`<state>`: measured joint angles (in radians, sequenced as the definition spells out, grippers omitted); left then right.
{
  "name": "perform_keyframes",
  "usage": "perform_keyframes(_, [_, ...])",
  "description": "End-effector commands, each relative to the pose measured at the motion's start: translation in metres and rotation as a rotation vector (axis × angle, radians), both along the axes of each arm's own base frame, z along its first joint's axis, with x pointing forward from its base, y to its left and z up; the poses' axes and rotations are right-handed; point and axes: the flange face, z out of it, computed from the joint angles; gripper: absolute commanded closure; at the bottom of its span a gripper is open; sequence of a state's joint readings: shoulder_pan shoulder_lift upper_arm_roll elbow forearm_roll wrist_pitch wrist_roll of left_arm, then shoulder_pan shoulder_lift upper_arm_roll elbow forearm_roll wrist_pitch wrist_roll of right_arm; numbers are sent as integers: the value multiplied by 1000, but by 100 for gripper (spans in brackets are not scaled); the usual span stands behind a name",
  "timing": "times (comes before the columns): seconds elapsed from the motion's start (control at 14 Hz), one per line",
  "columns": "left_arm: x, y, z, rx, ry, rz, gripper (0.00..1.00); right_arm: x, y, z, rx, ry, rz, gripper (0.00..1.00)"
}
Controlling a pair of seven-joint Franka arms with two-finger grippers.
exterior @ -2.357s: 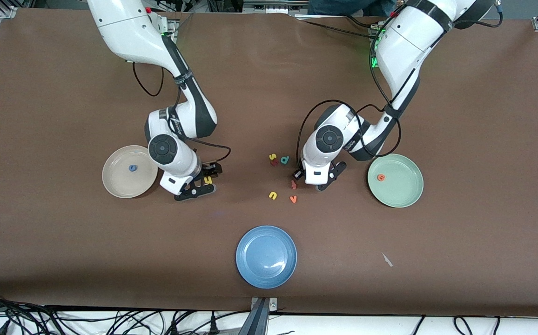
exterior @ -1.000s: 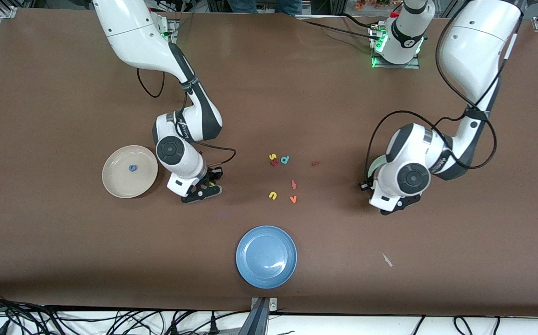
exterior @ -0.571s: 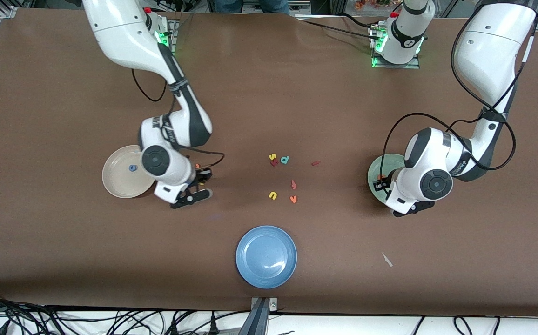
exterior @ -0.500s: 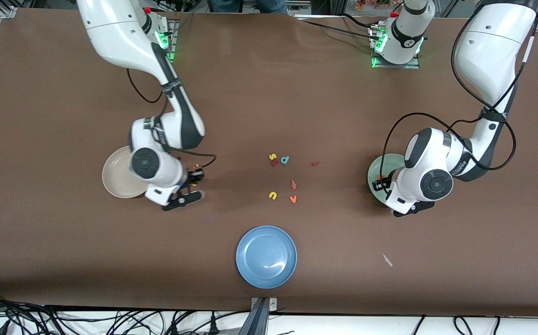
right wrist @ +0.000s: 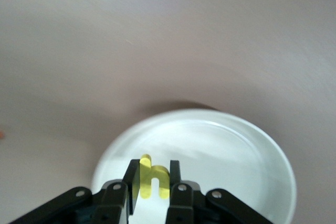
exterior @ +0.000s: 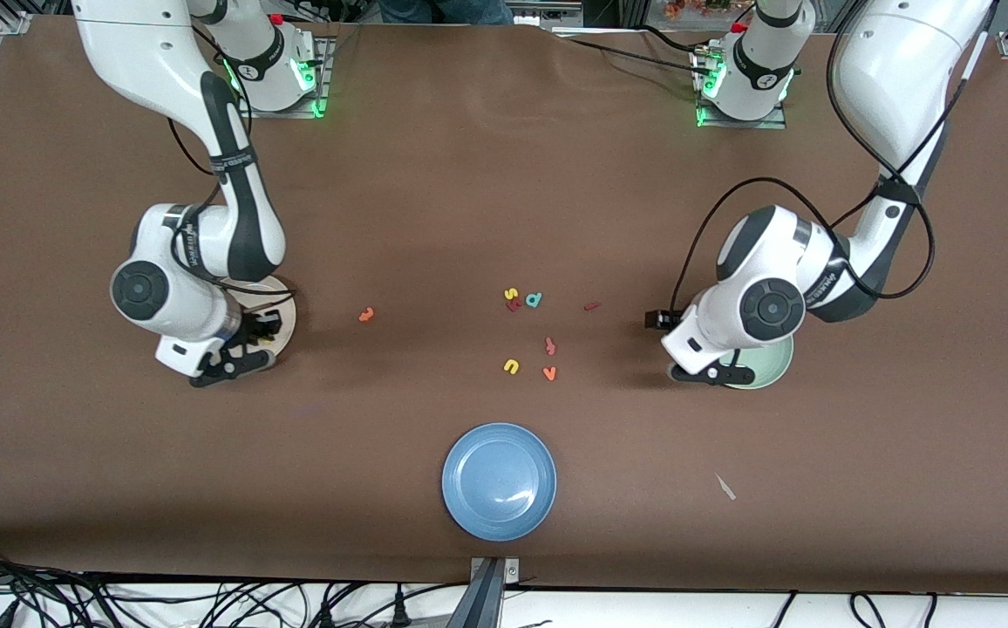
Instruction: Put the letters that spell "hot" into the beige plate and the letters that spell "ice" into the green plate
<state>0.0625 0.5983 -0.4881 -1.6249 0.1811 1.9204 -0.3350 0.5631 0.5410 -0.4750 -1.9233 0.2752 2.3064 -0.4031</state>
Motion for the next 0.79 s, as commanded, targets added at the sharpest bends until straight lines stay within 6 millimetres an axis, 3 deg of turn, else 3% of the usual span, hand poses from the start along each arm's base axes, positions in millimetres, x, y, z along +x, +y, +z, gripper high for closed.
perform_keyframes(0.0, [-18, -27, 1, -34, 9, -191, 0, -25, -8, -2, 53, -11, -53, 30])
perform_keyframes(0.07, [-21, -33, 2, -51, 11, -251, 0, -27, -6, -3, 86, 1, -118, 0])
perform_keyframes(0.29, [-34, -43, -9, -98, 32, -412, 0, -24, 17, 6, 110, 14, -346, 0])
perform_keyframes(0.5, [-53, -58, -37, -119, -3, -478, 0, -25, 60, 10, 94, 12, -536, 0])
perform_keyframes(0.71, [-57, -68, -54, -124, -59, -621, 2, -26, 111, 6, 69, -17, -762, 0])
